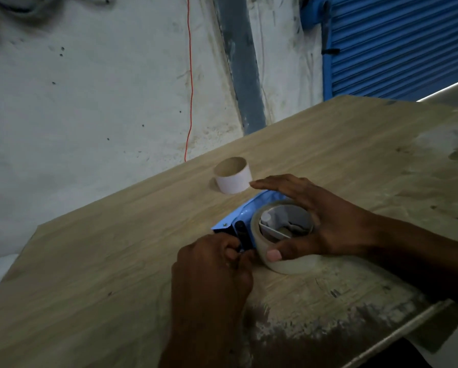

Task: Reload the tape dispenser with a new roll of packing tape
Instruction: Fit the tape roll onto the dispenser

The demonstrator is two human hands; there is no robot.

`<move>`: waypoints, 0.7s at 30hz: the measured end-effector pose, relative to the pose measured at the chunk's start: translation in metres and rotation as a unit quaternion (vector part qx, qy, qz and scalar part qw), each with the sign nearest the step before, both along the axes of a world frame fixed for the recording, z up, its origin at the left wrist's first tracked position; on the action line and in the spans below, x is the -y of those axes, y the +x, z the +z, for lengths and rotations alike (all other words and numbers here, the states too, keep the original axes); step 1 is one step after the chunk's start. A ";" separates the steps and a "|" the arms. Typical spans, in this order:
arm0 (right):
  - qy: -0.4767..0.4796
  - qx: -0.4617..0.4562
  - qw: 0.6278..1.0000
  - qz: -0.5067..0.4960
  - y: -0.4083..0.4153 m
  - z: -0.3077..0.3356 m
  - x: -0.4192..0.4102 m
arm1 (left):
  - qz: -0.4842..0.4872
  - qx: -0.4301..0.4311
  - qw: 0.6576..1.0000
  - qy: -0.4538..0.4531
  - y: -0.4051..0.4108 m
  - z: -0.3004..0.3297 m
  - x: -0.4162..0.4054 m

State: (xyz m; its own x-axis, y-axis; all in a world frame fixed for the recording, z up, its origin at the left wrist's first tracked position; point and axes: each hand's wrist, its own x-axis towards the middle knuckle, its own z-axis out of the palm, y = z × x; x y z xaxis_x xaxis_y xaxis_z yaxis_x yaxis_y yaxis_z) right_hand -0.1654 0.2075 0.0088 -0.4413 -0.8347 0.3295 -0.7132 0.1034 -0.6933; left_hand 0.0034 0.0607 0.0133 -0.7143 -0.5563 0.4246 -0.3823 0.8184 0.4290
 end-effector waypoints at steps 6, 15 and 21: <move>-0.039 -0.027 0.999 0.012 -0.005 -0.009 0.001 | 0.012 -0.051 0.998 -0.035 -0.005 0.001 -0.011; -0.080 -0.049 0.996 0.009 -0.005 -0.016 0.005 | 0.028 -0.054 0.998 -0.005 -0.012 -0.003 -0.012; -0.072 -0.033 0.997 -0.001 -0.005 -0.017 0.004 | 0.003 -0.041 0.998 -0.056 -0.007 -0.010 -0.005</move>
State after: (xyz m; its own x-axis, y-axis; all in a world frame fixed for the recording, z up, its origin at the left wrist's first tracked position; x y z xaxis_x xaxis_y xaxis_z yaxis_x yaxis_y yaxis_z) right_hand -0.1700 0.2032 -0.0083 -0.4160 -0.7765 0.4732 -0.7571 0.0075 -0.6533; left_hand -0.0041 0.0653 0.0030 -0.6714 -0.5064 0.5412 -0.3545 0.8607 0.3655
